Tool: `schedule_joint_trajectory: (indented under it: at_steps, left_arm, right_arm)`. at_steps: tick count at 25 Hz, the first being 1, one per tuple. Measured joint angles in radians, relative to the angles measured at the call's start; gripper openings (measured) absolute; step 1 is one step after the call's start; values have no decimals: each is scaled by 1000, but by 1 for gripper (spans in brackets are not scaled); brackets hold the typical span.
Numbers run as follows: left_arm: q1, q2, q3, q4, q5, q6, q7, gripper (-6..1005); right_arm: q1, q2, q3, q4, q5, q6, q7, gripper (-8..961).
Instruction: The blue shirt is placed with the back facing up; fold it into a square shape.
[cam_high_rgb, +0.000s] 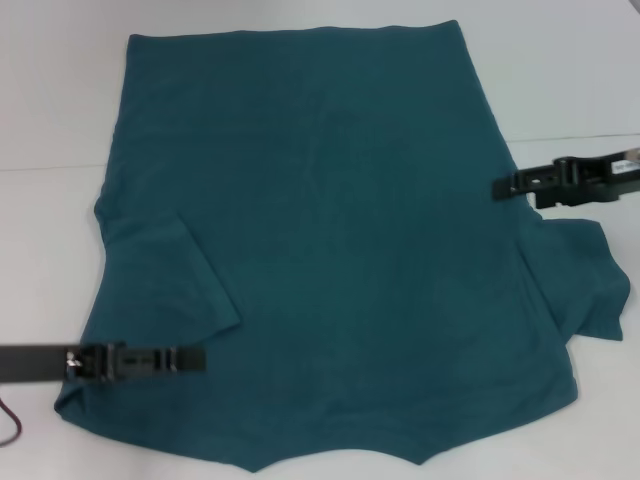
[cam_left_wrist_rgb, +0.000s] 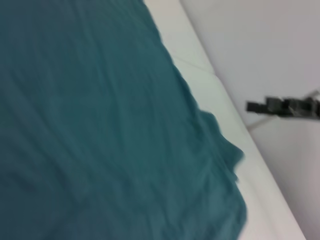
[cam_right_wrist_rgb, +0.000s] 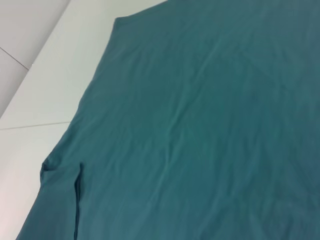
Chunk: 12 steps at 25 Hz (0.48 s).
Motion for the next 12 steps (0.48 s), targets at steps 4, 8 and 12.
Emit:
schedule_joint_trajectory:
  at_steps: [4, 8, 12]
  left_arm:
    - [10, -22, 0, 0, 0, 33, 55, 711]
    - [12, -27, -1, -8, -4, 19, 59, 709]
    - [5, -28, -4, -11, -8, 5, 59, 708]
  right_arm:
    - [-10, -41, -4, -1, -33, -120, 13, 943]
    - [-30, -71, 3, -45, -125, -241, 69, 944]
    - [-78, -79, 14, -129, -197, -272, 154, 943]
